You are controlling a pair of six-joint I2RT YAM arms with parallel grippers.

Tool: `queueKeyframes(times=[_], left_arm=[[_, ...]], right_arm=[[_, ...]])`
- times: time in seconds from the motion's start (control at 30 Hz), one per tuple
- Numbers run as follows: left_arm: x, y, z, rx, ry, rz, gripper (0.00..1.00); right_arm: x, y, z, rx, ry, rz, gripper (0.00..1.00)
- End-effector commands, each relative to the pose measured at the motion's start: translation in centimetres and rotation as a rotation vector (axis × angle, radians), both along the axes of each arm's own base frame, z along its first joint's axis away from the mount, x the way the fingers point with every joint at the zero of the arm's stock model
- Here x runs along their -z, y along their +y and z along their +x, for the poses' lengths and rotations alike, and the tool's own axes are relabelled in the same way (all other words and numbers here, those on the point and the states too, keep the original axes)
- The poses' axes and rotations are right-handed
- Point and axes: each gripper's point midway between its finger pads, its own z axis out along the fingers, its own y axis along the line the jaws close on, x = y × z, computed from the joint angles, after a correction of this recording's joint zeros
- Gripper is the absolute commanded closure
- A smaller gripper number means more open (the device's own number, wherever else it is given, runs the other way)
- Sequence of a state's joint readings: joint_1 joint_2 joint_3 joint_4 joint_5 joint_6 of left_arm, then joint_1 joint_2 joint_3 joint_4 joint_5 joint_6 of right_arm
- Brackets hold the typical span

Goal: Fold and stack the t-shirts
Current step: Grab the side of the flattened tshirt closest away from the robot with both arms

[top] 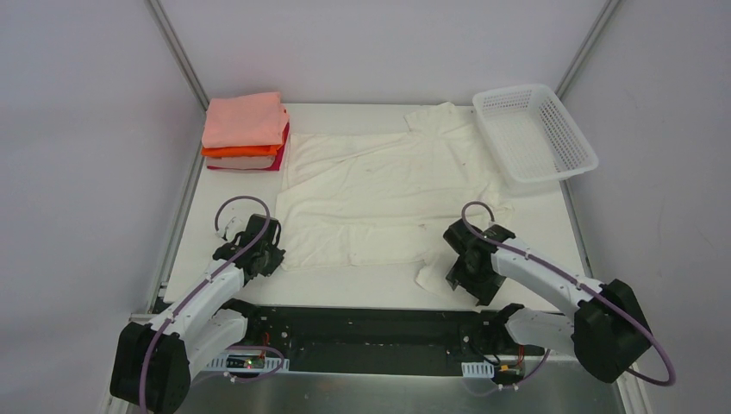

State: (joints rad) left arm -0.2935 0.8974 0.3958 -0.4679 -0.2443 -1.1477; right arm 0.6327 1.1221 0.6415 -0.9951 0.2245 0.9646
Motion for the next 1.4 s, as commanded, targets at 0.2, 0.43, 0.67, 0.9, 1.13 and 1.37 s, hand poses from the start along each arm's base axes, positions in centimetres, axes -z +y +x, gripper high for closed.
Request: queueKeyframes(times=[0.2, 0.43, 0.67, 0.9, 1.13, 1.37], left_arm=[[-0.6, 0.2, 0.2, 0.006, 0.0, 0.015, 1.0], [-0.7, 0.2, 0.4, 0.006, 0.002, 0.021, 1.0], [-1.0, 0.2, 0.7, 0.009, -0.003, 0.026, 1.0], [-1.4, 0.3, 1.1, 0.012, -0.008, 0.041, 1.0], [-1.7, 0.3, 1.5, 0.022, -0.012, 0.05, 1.0], [-2.1, 0.2, 1.7, 0.027, -0.022, 0.05, 1.0]], right_arm=[[2.3, 0.4, -0.5, 0.074, 0.024, 0.033, 0.34], [2.3, 0.5, -0.5, 0.084, -0.004, 0.066, 0.39], [2.2, 1.5, 0.0, 0.069, -0.012, 0.107, 0.41], [2.1, 1.3, 0.3, 0.107, -0.032, 0.096, 0.42], [2.2, 3.7, 2.1, 0.068, -0.049, 0.16, 0.43], [2.2, 3.7, 1.9, 0.057, -0.053, 0.143, 0.65]])
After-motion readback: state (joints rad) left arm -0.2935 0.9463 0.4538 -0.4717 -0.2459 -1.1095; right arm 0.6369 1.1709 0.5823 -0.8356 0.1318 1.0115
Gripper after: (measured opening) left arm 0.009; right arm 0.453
